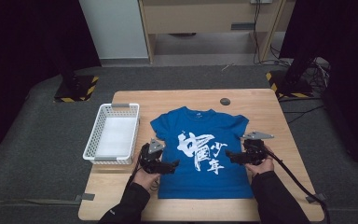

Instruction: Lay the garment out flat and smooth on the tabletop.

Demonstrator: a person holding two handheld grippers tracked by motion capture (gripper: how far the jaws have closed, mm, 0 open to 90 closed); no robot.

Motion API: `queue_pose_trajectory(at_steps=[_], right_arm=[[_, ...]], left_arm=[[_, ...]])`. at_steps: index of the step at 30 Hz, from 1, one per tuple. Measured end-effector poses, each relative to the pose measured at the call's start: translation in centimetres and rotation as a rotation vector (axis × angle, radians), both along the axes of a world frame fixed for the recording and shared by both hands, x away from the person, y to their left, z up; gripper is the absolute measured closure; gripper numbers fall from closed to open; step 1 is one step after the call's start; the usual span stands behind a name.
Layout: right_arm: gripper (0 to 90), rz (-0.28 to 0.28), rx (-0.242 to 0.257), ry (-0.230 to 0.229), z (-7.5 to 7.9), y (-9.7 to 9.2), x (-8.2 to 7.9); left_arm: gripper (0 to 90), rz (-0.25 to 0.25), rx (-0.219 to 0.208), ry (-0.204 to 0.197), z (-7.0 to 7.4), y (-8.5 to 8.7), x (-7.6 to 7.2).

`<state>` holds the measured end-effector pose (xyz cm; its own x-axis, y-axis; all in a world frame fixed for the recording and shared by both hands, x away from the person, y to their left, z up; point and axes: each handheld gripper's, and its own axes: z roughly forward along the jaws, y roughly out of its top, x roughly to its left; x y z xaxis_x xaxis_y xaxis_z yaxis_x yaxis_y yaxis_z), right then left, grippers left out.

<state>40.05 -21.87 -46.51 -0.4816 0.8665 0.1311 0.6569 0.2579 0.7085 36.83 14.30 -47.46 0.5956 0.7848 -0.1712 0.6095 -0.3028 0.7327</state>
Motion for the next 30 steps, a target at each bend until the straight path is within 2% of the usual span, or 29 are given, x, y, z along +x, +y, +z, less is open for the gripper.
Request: queue_pose_trajectory(at_steps=[4, 7, 11, 13, 18, 24, 30], right_arm=[[2.5, 0.017, 0.002, 0.005, 0.3, -0.2, -1.1], [2.3, 0.027, -0.006, 0.009, 0.4, -0.4, -1.8], [1.5, 0.047, -0.054, 0.005, 0.7, -0.6, -2.5], [1.9, 0.052, -0.060, 0.004, 0.7, -0.7, -2.9], [1.6, 0.034, -0.056, 0.015, 0.7, -1.6, -3.2], [1.0, 0.017, -0.060, 0.021, 0.6, -2.8, -3.6], [0.5, 0.009, -0.064, 0.053, 0.2, -4.2, -3.8]], left_arm=[[4.0, -0.015, 0.018, 0.017, 0.0, 0.4, -0.6], [3.5, -0.025, 0.034, 0.012, -0.1, 0.6, -1.1], [3.7, -0.037, 0.030, 0.028, -0.2, 0.8, -1.6], [3.7, -0.046, 0.031, 0.044, -0.3, 0.9, -1.8], [3.6, -0.057, 0.060, 0.074, -0.7, 1.2, -2.4], [3.7, -0.065, 0.103, 0.081, -0.8, 2.0, -3.2], [3.9, -0.052, 0.106, 0.106, -1.0, 3.3, -3.8]])
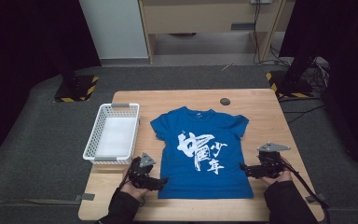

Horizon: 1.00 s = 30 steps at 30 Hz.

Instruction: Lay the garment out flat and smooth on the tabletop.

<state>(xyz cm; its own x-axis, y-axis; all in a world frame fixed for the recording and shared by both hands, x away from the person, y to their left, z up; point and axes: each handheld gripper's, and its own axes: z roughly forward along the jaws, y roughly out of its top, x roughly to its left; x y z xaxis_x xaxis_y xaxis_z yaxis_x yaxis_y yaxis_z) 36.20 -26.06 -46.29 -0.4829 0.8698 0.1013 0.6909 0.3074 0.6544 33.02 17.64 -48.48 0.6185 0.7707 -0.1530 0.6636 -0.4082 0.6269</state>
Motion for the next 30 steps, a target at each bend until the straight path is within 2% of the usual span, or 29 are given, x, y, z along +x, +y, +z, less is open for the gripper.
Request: queue_pose_trajectory(at_steps=[3, 8, 12, 23, 30], right_arm=[[0.5, -0.005, 0.005, 0.003, -0.2, -0.5, -0.1], [0.5, -0.020, -0.001, 0.001, -0.5, -1.2, -0.2], [0.5, -0.039, -0.011, 0.018, -1.0, -1.8, -0.1], [0.5, -0.097, -0.039, 0.055, -2.6, -3.8, 0.3], [0.4, -0.103, -0.070, 0.060, -3.1, -4.7, 0.6]], left_arm=[[3.9, 0.012, 0.014, 0.016, -0.3, 0.7, -0.2], [3.4, 0.017, 0.079, 0.029, -0.8, 2.0, -0.7], [3.0, 0.017, 0.105, 0.050, -1.2, 2.9, -1.0], [2.1, 0.066, 0.127, 0.049, -1.6, 5.7, -1.1], [1.4, 0.097, 0.135, 0.060, -2.1, 6.9, -0.8]])
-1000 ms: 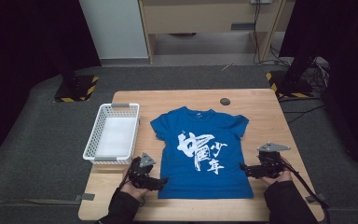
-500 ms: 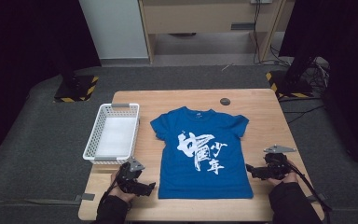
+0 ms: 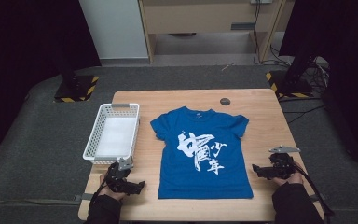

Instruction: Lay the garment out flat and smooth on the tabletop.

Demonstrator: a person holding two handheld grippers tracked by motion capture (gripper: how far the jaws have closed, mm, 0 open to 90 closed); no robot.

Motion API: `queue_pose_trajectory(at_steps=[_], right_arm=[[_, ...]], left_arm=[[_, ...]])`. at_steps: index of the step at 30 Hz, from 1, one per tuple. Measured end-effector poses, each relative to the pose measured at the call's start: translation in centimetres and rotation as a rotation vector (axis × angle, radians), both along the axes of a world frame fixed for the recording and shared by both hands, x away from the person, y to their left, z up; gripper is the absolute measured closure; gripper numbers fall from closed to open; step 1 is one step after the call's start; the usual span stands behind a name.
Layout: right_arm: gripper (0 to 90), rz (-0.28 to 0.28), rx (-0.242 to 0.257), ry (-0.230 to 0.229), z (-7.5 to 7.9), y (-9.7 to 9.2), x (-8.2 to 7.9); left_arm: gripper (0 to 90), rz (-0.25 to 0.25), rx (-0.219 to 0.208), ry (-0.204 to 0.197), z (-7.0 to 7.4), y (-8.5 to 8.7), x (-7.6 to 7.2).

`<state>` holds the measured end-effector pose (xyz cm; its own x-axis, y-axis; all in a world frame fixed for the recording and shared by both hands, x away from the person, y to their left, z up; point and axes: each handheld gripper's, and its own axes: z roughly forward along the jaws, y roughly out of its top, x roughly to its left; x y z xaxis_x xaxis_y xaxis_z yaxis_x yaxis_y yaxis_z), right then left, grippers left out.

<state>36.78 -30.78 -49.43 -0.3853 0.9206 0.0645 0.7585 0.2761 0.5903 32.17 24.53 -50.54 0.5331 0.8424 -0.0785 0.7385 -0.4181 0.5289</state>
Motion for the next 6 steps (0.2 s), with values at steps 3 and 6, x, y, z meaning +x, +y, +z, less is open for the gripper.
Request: queue_pose_trajectory(at_steps=[3, 6], right_arm=[[0.4, -0.012, -0.010, -0.010, -0.19, -0.36, 0.07], [0.4, -0.024, -0.013, -0.017, -0.35, -0.64, 0.15]], left_arm=[[0.6, 0.007, -0.001, -0.004, -0.08, 0.24, 0.11], [0.0, 0.011, -0.005, -0.010, -0.18, 0.37, 0.17]])
